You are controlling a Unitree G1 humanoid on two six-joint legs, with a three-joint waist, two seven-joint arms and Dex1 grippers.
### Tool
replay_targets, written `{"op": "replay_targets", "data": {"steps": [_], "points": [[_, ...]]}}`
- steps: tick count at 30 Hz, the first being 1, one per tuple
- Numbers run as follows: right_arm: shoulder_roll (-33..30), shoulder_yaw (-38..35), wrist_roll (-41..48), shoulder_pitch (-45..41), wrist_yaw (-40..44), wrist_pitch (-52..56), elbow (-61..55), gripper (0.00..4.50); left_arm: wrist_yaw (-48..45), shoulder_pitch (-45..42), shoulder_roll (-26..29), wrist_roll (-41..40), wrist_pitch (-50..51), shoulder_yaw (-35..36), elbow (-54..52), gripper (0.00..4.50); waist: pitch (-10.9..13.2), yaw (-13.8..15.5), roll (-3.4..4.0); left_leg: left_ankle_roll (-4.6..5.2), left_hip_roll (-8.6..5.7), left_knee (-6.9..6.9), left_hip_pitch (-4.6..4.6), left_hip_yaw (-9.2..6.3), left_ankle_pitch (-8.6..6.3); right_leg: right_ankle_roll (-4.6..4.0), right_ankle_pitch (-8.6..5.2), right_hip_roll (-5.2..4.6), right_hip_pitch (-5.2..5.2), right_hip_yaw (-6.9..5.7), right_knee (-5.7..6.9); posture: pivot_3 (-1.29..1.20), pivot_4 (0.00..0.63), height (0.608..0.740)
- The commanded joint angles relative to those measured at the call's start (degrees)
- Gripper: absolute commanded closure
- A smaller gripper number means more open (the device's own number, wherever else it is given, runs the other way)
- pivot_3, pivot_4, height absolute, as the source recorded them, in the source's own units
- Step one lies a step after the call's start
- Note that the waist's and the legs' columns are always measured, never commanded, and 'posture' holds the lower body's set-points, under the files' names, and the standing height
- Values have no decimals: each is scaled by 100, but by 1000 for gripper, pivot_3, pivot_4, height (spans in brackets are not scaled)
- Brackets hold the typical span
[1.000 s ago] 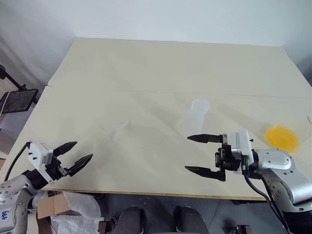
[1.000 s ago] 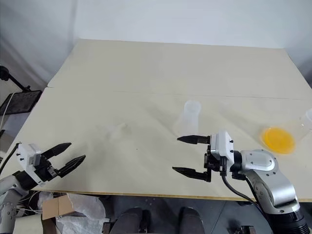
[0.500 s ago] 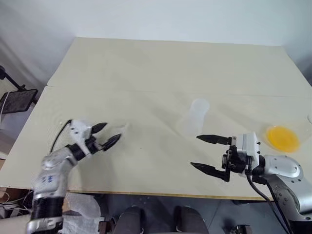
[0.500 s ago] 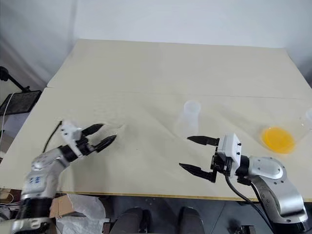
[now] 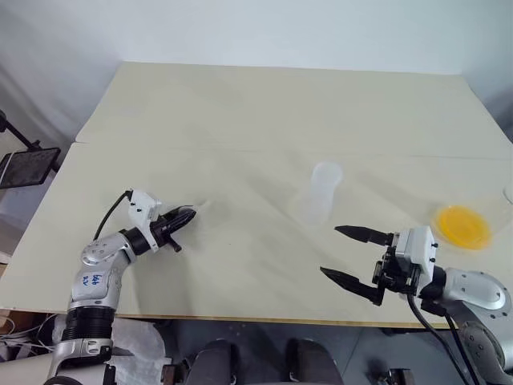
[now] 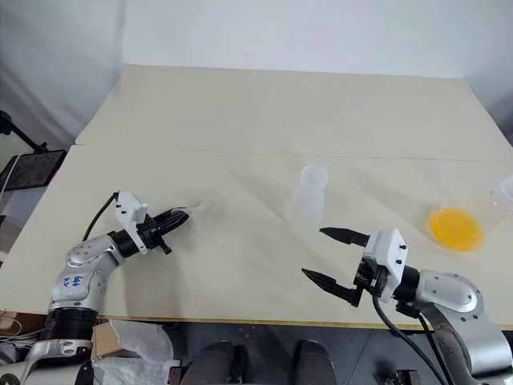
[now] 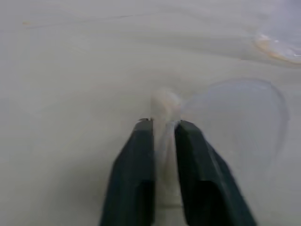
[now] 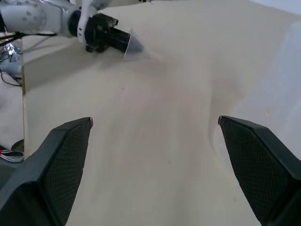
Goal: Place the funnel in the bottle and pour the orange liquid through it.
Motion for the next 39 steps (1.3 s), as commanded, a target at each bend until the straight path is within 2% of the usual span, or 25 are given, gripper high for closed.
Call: {"op": "replay_targets", "data": {"steps": [1, 3, 5, 7, 12, 17, 21, 26, 31, 39], "points": [[42, -313, 32, 124, -83, -184, -236, 0, -250, -131, 192, -263, 270, 30, -414, 4490, 0, 1, 0, 0, -1, 0, 1, 1, 0, 0, 0, -1, 1, 2, 0, 0, 150, 740], [57, -422, 8, 239, -128, -229, -246, 0, -303, -321, 252, -425, 470, 87, -512, 4490, 0, 11, 0, 0, -1, 0, 0, 0, 0, 0, 0, 0, 1, 2, -1, 0, 150, 740], [102, -618, 28, 421, -209, -283, -260, 0, -204, -865, 272, -629, 906, 145, -522, 4490, 2, 49, -4, 1, -2, 2, -2, -6, 0, 0, 0, -1, 3, -1, 0, 0, 150, 740], [168, -868, 24, 651, -289, -358, -274, 0, -183, -1747, 253, -1254, 2069, 104, -641, 4490, 3, 88, -8, 2, -4, 7, -9, -13, 2, 0, 0, -1, 4, -6, -1, 0, 150, 740], [460, -1190, -255, 1013, -484, -893, -336, 0, -893, -3332, 580, -1267, 3598, -905, -478, 4490, 0, 92, -9, 5, -17, 5, -11, -11, 3, 7, 4, 0, 3, -3, -2, 0, 150, 740], [990, -1561, -358, 1143, -938, -1446, -399, 0, -1757, -4847, 489, -1264, 4485, -1670, 208, 4490, 0, -6, -7, -7, -24, -1, -10, 2, 9, 4, 1, 20, -4, 2, -6, 0, 150, 740], [1382, -1591, -151, 1271, -1374, -1379, -684, 0, -2003, -5789, 61, -1067, 4799, -2101, 963, 4490, 0, 3, -5, -13, -12, -2, -9, 3, 12, -3, -3, 28, -8, 12, -3, 0, 150, 740], [1678, -1275, -299, 1387, -1641, -1424, -892, 0, -2072, -6455, -462, -709, 4982, -2552, 1591, 4490, 1, 3, -4, -12, -14, -1, -9, 5, 11, -2, -3, 27, -8, 17, -4, 0, 150, 740], [1835, -989, -508, 1368, -1813, -1531, -996, 0, -2159, -6703, -737, -183, 4706, -2978, 2053, 4490, 1, -3, -3, -12, -15, -2, -10, 10, 11, -3, -3, 29, -15, 22, -3, 0, 150, 740], [1886, -791, -686, 1365, -1959, -1675, -965, 0, -2368, -6927, -1090, 232, 4462, -3094, 2578, 4490, 2, 10, -3, -12, -12, -1, -12, 11, 11, -3, -3, 27, -17, 25, -3, 0, 150, 740]]}}
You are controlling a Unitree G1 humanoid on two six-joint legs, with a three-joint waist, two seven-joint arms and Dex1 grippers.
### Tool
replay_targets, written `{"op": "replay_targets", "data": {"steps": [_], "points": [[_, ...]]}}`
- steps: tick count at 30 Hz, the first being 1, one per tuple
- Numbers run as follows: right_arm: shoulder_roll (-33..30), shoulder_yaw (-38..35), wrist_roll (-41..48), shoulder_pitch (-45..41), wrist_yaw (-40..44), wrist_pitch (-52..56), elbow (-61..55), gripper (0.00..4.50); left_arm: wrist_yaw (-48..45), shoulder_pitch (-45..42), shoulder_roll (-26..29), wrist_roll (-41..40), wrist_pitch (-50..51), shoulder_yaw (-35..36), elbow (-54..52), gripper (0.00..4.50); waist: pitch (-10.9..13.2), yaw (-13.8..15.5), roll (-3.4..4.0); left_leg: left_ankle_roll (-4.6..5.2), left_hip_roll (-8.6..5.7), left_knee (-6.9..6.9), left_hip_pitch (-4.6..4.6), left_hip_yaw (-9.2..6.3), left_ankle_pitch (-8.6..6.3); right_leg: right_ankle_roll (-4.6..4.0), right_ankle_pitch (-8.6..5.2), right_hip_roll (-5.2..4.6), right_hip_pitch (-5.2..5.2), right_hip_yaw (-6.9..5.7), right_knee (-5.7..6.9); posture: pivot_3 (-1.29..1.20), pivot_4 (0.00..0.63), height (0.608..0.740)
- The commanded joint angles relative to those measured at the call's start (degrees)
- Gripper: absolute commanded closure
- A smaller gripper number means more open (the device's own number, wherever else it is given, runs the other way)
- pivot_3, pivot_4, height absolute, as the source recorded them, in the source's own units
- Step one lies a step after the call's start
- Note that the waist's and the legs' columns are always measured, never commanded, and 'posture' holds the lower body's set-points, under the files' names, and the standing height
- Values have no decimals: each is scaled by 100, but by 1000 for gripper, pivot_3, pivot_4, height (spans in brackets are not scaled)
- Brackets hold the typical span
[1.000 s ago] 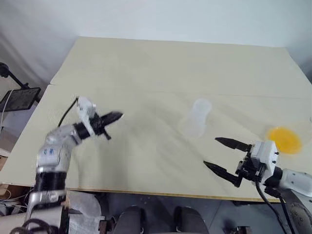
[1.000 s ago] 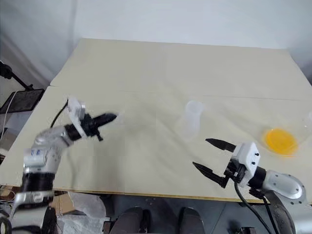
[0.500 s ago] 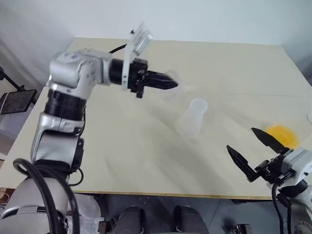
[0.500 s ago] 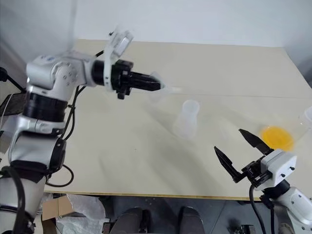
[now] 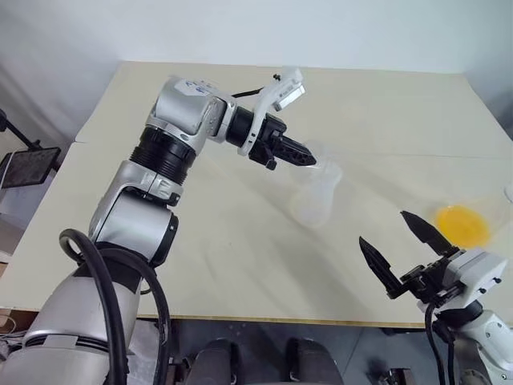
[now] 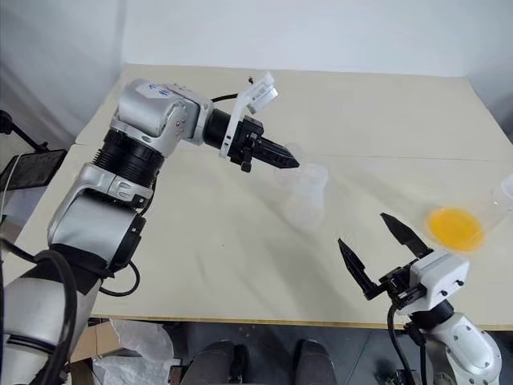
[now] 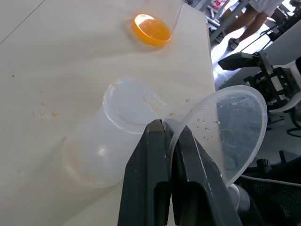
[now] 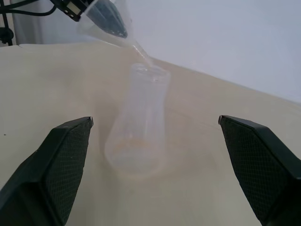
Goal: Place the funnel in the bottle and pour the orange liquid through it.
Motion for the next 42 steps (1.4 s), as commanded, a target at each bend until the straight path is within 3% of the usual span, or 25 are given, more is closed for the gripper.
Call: {"op": "replay_targets", "data": {"steps": [1, 8, 13, 23, 34, 38, 42], "points": [[47, -14, -11, -4, -110, -192, -209, 0, -201, -288, -66, 206, -199, -40, 74, 4490, 0, 0, 0, 0, 0, 0, 0, 0, 0, 0, 0, 0, 0, 0, 0, 0, 150, 740], [53, 78, -56, -97, -178, -240, -125, 0, -463, -518, -288, 632, -620, -144, 538, 4490, 0, 3, 0, 1, -2, 0, 0, 2, 0, 0, 0, -1, 0, -1, 0, 0, 150, 740], [54, 112, -68, -108, -222, -255, -127, 0, -387, -552, -478, 763, -908, 39, 729, 3227, 0, -1, 0, 1, 0, 0, 0, 0, 0, 0, 0, -2, 0, -1, 0, 0, 150, 740], [91, 207, -131, -81, -295, -275, -138, 0, 121, -383, -650, 768, -1416, 655, 917, 80, 0, 0, 0, 2, 3, 2, -1, 0, 0, 0, 0, -2, -1, -1, 3, 0, 150, 740], [91, 194, -138, -171, -303, -259, -57, 0, 357, 648, -636, 338, -2124, 1608, 366, 34, 0, -8, 0, 3, 3, 4, 0, -3, 0, 0, 0, -5, -1, -5, 11, 0, 150, 740], [84, 187, -133, -231, -318, -237, -31, 0, -6, 1680, -588, -87, -3604, 2194, -529, 34, -1, -12, 2, 3, 9, 6, 2, -5, 0, 0, 0, -6, -1, -4, 15, 0, 150, 740], [123, 19, -31, -325, -426, -232, 14, 0, -165, 2396, -387, -448, -4147, 2675, -977, 34, -2, -15, 3, 2, 11, 9, 2, -9, 0, 0, 0, -7, -1, -9, 21, 0, 150, 740]]}}
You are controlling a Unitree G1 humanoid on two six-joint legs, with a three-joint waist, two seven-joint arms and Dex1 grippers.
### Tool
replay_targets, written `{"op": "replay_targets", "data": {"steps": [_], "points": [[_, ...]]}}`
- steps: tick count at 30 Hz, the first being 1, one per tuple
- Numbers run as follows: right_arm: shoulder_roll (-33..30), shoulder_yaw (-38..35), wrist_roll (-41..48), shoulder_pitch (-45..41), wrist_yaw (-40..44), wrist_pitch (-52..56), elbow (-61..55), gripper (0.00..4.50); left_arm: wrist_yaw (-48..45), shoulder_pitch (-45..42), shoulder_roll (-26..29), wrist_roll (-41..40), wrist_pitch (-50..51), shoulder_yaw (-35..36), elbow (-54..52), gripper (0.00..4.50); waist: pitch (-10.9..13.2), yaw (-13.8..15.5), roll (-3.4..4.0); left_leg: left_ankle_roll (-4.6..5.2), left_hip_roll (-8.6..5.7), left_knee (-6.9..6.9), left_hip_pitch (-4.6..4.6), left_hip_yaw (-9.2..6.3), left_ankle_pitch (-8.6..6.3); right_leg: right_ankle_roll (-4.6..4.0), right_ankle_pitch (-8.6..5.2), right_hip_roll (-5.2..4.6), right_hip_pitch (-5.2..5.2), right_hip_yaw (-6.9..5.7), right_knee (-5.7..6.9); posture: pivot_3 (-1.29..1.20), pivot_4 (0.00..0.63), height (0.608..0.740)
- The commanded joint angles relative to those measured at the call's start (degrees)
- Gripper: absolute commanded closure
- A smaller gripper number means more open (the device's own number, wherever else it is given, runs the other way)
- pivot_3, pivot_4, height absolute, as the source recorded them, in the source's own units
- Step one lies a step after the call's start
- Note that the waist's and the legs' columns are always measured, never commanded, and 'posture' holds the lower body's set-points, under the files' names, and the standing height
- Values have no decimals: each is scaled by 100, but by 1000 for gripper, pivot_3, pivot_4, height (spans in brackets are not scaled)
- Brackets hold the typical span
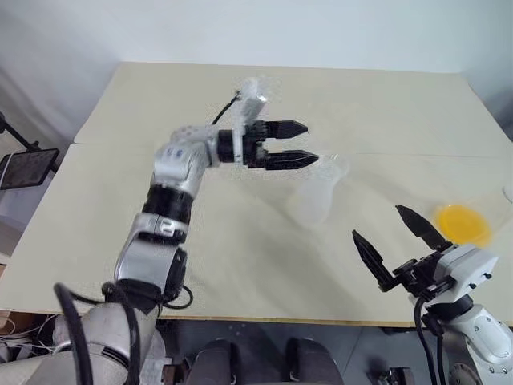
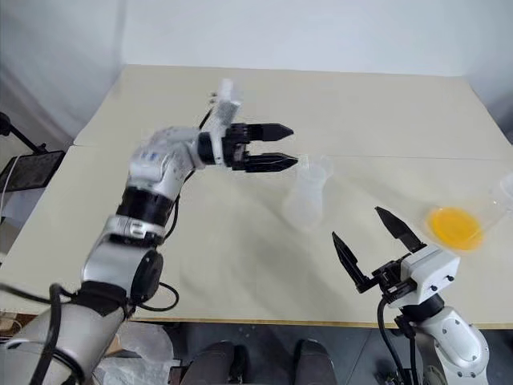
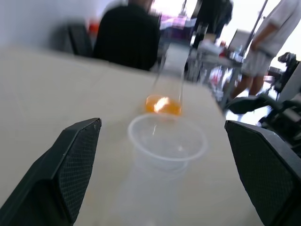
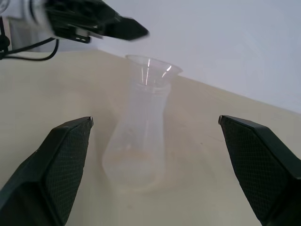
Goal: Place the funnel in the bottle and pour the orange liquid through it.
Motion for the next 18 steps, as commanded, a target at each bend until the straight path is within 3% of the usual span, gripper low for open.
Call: {"op": "replay_targets", "data": {"steps": [1, 4, 11, 18], "points": [[66, -288, 256, -110, -230, -53, -11, 0, -107, 379, 288, -353, -655, 487, -585, 34, 0, -1, 0, 0, -2, 0, 0, 2, 0, 0, 0, 0, 0, 3, 0, 0, 150, 740], [58, -543, 502, -213, -352, 20, 77, 0, 301, 551, 478, -209, -1305, 714, -620, 34, 0, 2, 0, 0, 0, 1, 1, 1, 0, 0, 0, -3, 1, 3, 1, 0, 150, 740], [-92, -954, 723, -357, -370, 53, 361, 0, 758, 960, 1070, -294, -1287, 978, -870, 34, -1, 10, 0, 5, -7, 1, 1, -4, -1, 1, 1, -10, 7, -1, 2, 0, 150, 740], [-63, -1365, 805, -13, -352, -126, 334, 0, 469, 2602, 1652, -355, -1144, 979, -1775, 34, -3, -28, 5, 4, -1, -3, 10, -2, -1, 1, 1, -6, 6, 2, 8, 0, 150, 740]]}}
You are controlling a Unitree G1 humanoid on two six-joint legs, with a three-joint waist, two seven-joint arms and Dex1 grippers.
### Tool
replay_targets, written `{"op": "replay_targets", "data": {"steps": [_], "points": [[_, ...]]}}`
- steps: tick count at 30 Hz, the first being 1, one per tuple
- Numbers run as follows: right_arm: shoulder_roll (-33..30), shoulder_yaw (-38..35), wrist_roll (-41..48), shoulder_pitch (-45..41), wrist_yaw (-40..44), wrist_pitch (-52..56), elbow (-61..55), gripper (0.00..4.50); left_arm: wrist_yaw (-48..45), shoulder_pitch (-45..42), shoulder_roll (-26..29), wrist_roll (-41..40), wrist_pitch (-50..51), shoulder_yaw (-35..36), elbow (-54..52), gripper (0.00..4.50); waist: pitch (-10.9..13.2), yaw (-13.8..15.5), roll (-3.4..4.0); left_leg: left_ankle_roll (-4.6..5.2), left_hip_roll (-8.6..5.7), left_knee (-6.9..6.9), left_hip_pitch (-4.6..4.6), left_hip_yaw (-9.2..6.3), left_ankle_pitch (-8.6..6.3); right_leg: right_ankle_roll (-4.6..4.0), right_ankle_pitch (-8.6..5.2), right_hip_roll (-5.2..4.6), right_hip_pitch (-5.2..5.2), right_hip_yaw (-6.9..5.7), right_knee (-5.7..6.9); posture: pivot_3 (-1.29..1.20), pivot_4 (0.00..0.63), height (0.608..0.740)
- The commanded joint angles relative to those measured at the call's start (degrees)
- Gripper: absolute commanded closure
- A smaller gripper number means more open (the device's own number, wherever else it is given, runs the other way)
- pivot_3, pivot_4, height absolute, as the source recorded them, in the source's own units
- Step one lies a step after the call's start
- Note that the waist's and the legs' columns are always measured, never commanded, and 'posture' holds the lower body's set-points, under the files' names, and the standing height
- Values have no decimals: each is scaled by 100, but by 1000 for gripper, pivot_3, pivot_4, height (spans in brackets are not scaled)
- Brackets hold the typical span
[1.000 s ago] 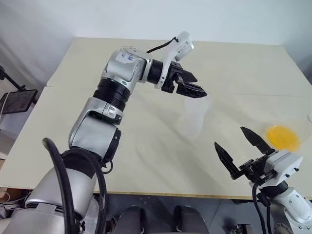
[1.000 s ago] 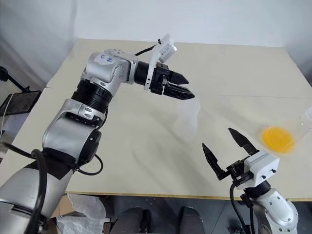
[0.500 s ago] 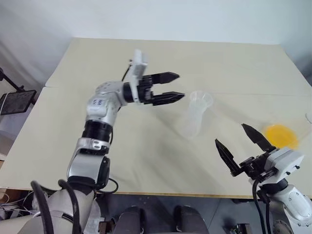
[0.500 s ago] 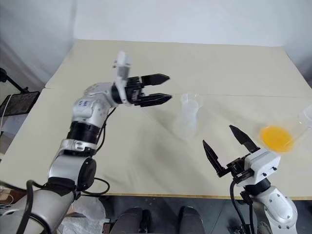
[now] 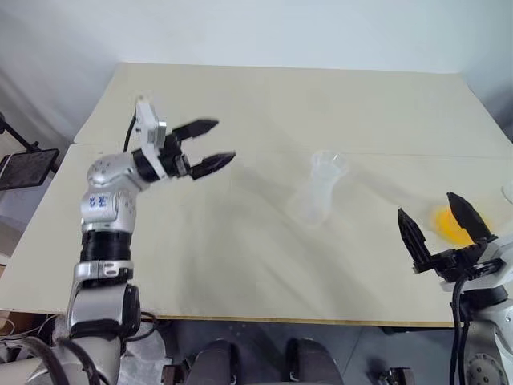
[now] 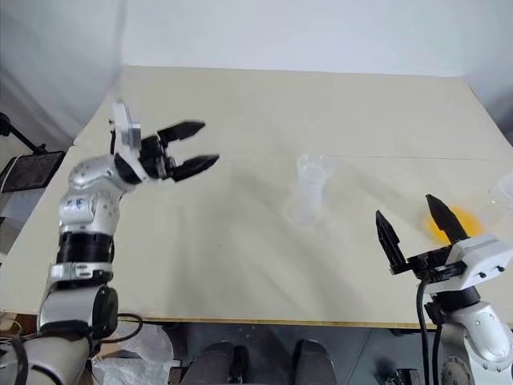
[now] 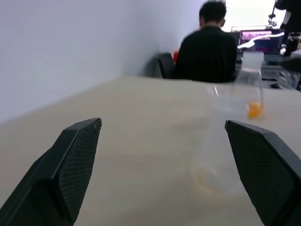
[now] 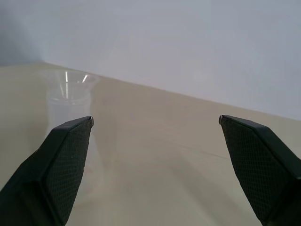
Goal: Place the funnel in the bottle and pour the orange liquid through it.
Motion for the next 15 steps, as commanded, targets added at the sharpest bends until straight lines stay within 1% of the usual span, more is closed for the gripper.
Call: {"op": "replay_targets", "data": {"steps": [1, 5, 7, 11, 15], "points": [[54, -506, 89, 389, -28, -241, -205, 0, -1, 764, 238, -82, -168, 155, -610, 34, 0, 3, 0, 0, 1, 0, 0, -1, 0, 0, 0, 0, 0, 1, 1, 0, 150, 740], [300, -879, 194, 919, -98, -428, -321, 0, -30, 1517, 262, -163, -195, 65, -1128, 34, 0, 54, 0, 0, -2, 0, 0, -5, 0, 0, 0, -6, 6, 4, -2, 0, 150, 740], [591, -1153, 278, 1336, -185, -598, -424, 0, 81, 1755, 159, -221, -147, 5, -1415, 34, 0, 63, 0, 2, -5, 1, 0, -5, 0, 0, 0, -10, 9, 10, -4, 0, 150, 740], [1087, -1403, 289, 1885, -209, -964, -332, 0, 154, 1908, 56, -250, -50, -152, -1638, 34, -3, 32, 4, 1, -4, -4, 3, -8, 0, 0, 0, -9, 9, 14, -5, 0, 150, 740], [1493, -1668, 426, 1946, -389, -1298, 155, 0, -187, 2077, 145, -228, -108, -415, -1768, 34, -12, -54, 15, 0, 1, -13, 20, 10, -1, -1, 0, -3, 9, 33, -4, 0, 150, 740]]}}
